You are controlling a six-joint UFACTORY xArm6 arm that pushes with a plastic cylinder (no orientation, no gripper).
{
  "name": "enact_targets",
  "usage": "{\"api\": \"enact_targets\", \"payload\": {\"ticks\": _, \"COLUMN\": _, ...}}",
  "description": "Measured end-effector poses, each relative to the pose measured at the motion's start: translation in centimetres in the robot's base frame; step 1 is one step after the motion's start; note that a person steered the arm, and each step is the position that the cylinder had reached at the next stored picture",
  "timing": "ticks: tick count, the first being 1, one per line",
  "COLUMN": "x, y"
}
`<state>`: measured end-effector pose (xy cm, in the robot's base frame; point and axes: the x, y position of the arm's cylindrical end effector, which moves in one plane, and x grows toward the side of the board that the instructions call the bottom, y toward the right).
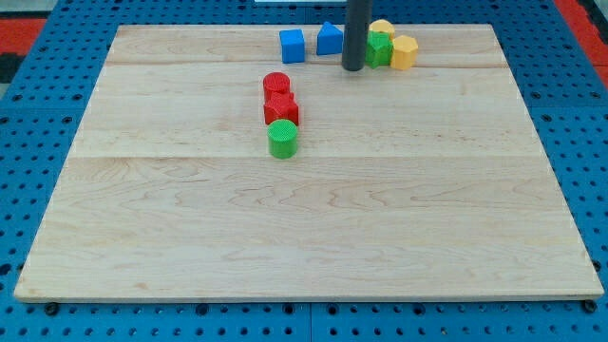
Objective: Move the blue cube towards the red star
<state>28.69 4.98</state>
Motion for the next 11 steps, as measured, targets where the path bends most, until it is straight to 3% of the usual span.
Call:
{"api": "enact_targets", "payload": {"ticks": 3, "x": -1.0, "y": -14.2}}
{"api": "enact_targets", "payload": {"ticks": 4, "x": -4.7, "y": -15.7}}
{"api": "enact_targets", "payload": {"ticks": 6, "x": -9.3, "y": -11.1}}
{"api": "enact_targets", "payload": {"ticks": 8, "x": -8.8, "y": -5.1}}
{"api": "enact_targets", "payload": {"ticks": 11, "x": -7.4, "y": -6.9}}
